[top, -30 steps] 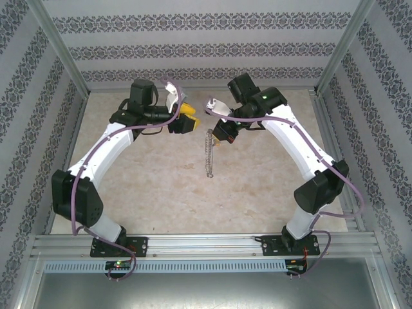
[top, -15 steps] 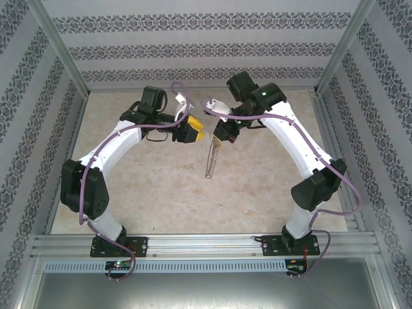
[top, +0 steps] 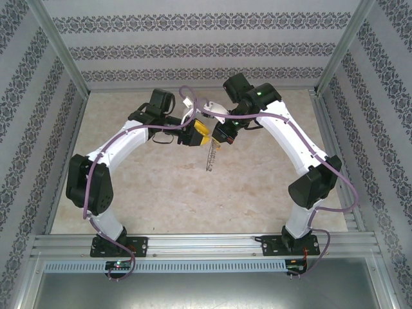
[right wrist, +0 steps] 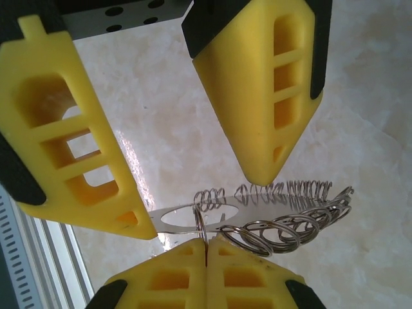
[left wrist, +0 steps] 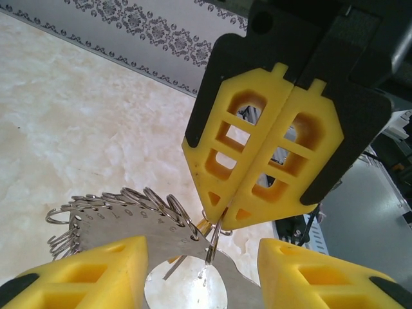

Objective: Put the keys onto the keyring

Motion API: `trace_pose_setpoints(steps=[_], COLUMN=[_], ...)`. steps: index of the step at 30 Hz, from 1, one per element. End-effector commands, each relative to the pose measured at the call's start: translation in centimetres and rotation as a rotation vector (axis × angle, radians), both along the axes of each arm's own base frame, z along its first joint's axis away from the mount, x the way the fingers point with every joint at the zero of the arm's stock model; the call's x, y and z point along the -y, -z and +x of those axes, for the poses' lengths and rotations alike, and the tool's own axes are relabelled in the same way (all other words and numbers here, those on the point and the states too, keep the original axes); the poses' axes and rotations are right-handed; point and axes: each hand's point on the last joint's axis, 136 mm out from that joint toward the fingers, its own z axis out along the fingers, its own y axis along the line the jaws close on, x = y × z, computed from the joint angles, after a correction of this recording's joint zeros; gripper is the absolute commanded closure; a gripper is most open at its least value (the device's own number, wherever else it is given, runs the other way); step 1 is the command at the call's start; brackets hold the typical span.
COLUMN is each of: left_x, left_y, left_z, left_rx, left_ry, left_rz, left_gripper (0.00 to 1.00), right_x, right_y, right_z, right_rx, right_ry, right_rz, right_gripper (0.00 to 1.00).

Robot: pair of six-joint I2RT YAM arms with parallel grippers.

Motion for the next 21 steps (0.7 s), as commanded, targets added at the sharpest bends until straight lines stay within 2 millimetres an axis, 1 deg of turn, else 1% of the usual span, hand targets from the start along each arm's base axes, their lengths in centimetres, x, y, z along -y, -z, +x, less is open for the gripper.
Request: trace_pose_setpoints(steps=[1,5,8,12,14,17,19,21], left_x=[1.0,1.1,1.2,1.3,1.3,1.3,1.4,1.4], left_y=[-0.8,-0.7,-0.7,-0.8,-1.1,-1.5,-1.7,-1.8], left_z=[-0.4,-0.7,-0.8,-0.6,-0.7,-0.6,-0.6,-0.4], left_rx=[0.03,0.017,0.007,0.014,0.022,0.031,0.035,0.04], left_ry=[0.05,0.067,0.081,0.073,0.072,0.068,0.067,0.063], left_rz=[-0.031,-0.03,-0.049,-0.058,-0.065,-0.072,-0.076,-0.077], left_gripper=[0.52,0.49,0.47,0.5,0.53,0.54,0.59,0.6], right_x=[-0.9,-1.0,-1.1,-0.9,-0.8,-0.7,-0.6,-0.5], right_y=[-1.2,-1.4,-2.0,-2.9,-3.2,-3.2,-3.1,-3.0], right_z=[-0.2,-0.2,-0.4,-0.3,-0.4,-0.6,-0.6,-0.6], right_rx=[0.026,0.035,0.032,0.032,0.038,0.035,0.038,0.034], right_ry=[-0.033,-0.037,-0.042,-0.025,-0.021,-0.019,-0.015,-0.015], right_rz=[0.046,0.051,0.09,0.165,0.186,0.201,0.201,0.199], right_gripper=[1.0,1.0,1.0,1.0,1.0,1.0,1.0,1.0])
